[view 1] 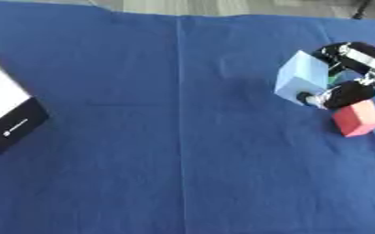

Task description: Pick up the objects with one hand, pass them to the other hand, and then place them into the box on the other side of the table.

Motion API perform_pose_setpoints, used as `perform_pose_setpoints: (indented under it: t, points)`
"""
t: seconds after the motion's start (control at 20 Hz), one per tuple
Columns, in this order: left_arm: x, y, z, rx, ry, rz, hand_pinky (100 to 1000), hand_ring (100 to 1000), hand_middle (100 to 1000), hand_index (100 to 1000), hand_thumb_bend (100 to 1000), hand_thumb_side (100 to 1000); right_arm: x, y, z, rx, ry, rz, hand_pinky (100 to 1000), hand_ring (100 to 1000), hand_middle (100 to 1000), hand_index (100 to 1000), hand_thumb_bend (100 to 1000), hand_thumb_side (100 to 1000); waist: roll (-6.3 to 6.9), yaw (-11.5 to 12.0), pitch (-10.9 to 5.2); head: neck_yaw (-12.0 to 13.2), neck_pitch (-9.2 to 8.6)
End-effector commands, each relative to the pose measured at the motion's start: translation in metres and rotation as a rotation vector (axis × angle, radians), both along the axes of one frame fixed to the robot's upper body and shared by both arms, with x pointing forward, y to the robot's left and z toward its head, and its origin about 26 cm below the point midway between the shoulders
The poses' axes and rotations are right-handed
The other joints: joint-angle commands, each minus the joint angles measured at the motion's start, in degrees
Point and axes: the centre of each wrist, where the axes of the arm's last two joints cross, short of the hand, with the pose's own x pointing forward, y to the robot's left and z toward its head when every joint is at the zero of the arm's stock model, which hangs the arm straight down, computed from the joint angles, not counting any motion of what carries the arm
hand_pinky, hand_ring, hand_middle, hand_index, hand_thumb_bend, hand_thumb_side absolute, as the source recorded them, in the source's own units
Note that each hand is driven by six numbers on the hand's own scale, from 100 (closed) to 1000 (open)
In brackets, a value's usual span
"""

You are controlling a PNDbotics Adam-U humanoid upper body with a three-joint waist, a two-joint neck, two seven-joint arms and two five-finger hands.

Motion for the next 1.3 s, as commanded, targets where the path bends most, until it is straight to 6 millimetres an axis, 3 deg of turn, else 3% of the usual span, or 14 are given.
perform_pose_setpoints:
  t: [0.05,0.35,0.45,0.5,0.75,1.2,1.25,1.3]
  points:
    - [-0.004,0.005,0.011,0.024,-0.039,0.006,928,741,733,787,158,791,-0.007,0.002,0.018,0.033,-0.106,0.016,706,746,525,548,243,100,0.3,-0.27,-2.1,0.17,0.4]
    - [-0.013,0.003,0.02,0.037,-0.086,-0.014,923,742,734,787,157,771,-0.004,0.007,0.019,0.231,-0.262,0.07,646,741,529,546,212,100,0.34,-0.55,-3.33,0.63,1.24]
    - [-0.017,0.002,0.026,0.049,-0.111,-0.024,921,742,734,785,157,763,-0.003,0.01,0.017,0.261,-0.292,0.09,635,738,530,546,240,100,0.41,-0.53,-3.77,0.8,1.61]
    - [-0.019,0.001,0.029,0.055,-0.122,-0.028,920,742,733,785,157,757,-0.002,0.012,0.016,0.273,-0.3,0.098,631,737,530,545,199,100,0.47,-0.51,-3.95,0.91,1.75]
    - [-0.031,-0.001,0.043,0.097,-0.183,-0.046,912,740,735,784,155,730,0.003,0.023,0.009,0.368,-0.342,0.117,604,729,531,543,162,100,0.98,-0.22,-4.89,1.79,2.49]
    - [-0.034,-0.001,0.064,0.182,-0.267,-0.076,902,744,739,786,157,686,0.011,0.048,-0.006,0.455,-0.421,0.097,593,726,532,543,152,100,1.69,0.21,-6.91,2.55,4.44]
    - [-0.035,-0.001,0.066,0.19,-0.272,-0.081,901,745,739,786,213,688,0.012,0.051,-0.008,0.456,-0.426,0.096,593,726,532,542,150,100,1.75,0.27,-7.04,2.49,4.6]
    - [-0.035,-0.002,0.068,0.201,-0.28,-0.088,900,745,739,786,157,676,0.012,0.054,-0.01,0.46,-0.429,0.098,591,727,532,542,148,100,1.84,0.37,-7.15,2.38,4.74]
